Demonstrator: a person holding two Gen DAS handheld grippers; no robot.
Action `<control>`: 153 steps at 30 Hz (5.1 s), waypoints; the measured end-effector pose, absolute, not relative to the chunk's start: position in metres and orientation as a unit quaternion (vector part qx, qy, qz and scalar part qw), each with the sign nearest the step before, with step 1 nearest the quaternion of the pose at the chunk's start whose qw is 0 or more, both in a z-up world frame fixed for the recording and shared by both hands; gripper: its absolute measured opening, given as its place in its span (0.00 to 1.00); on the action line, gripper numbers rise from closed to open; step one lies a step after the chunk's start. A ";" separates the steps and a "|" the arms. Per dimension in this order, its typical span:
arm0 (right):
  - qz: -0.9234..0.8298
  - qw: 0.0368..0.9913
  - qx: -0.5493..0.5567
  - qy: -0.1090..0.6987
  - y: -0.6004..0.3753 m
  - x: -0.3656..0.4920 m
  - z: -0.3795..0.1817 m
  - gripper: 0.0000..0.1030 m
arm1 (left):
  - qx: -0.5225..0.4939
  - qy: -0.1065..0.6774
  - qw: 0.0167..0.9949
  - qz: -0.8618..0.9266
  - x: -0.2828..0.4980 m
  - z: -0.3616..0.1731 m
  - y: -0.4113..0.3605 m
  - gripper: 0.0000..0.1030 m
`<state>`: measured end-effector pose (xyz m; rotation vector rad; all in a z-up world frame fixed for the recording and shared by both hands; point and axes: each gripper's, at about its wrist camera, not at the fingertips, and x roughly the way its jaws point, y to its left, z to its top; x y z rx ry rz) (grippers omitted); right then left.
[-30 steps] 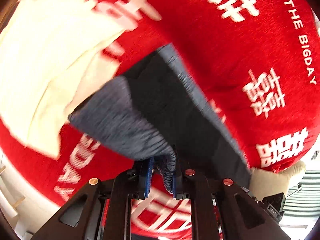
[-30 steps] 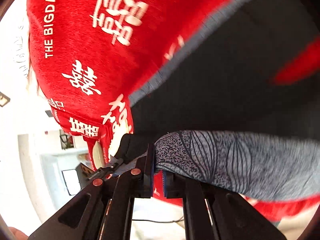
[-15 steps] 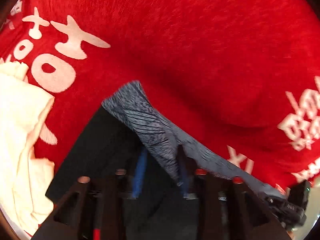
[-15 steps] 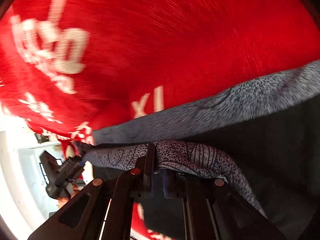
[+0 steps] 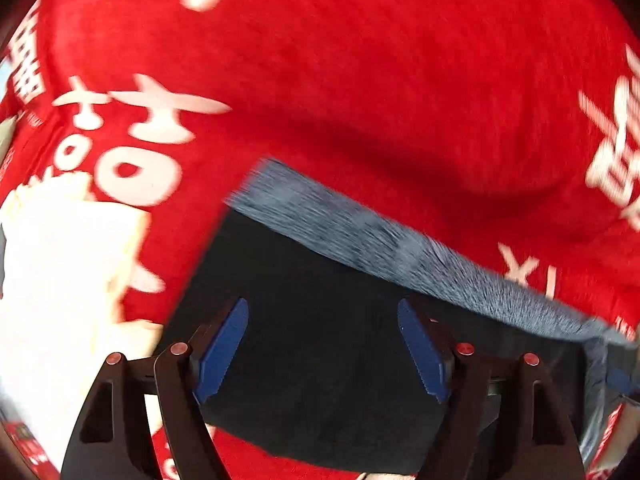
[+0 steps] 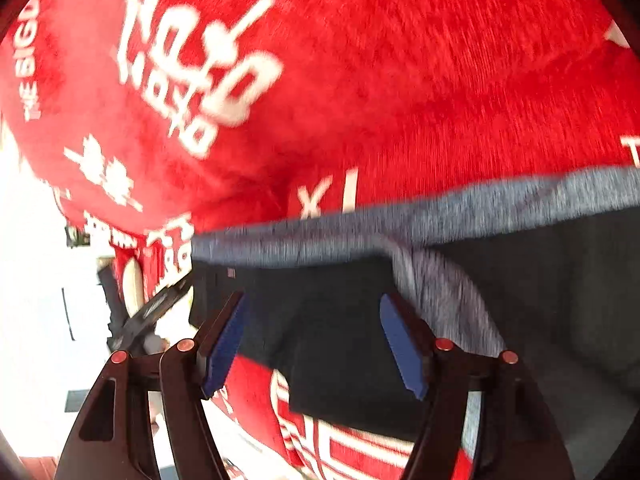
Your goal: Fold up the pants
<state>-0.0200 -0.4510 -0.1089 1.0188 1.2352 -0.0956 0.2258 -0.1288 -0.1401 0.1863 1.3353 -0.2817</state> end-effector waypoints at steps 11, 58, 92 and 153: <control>-0.098 0.691 0.423 0.578 -0.468 -0.065 -0.127 0.62 | 0.181 0.600 0.773 -0.101 0.215 -0.158 -0.177 0.84; -0.245 0.659 0.550 0.451 -0.415 -0.433 -0.119 0.50 | 0.184 0.677 0.585 -0.407 -0.149 -0.156 -0.345 0.84; -0.165 0.795 0.390 0.435 -0.636 -0.296 0.045 0.02 | 0.130 0.600 0.673 -0.412 -0.064 -0.053 -0.417 0.27; -0.266 0.722 0.204 0.605 -0.527 -0.193 -0.088 0.44 | 0.234 0.575 0.779 -0.090 0.188 -0.179 -0.242 1.00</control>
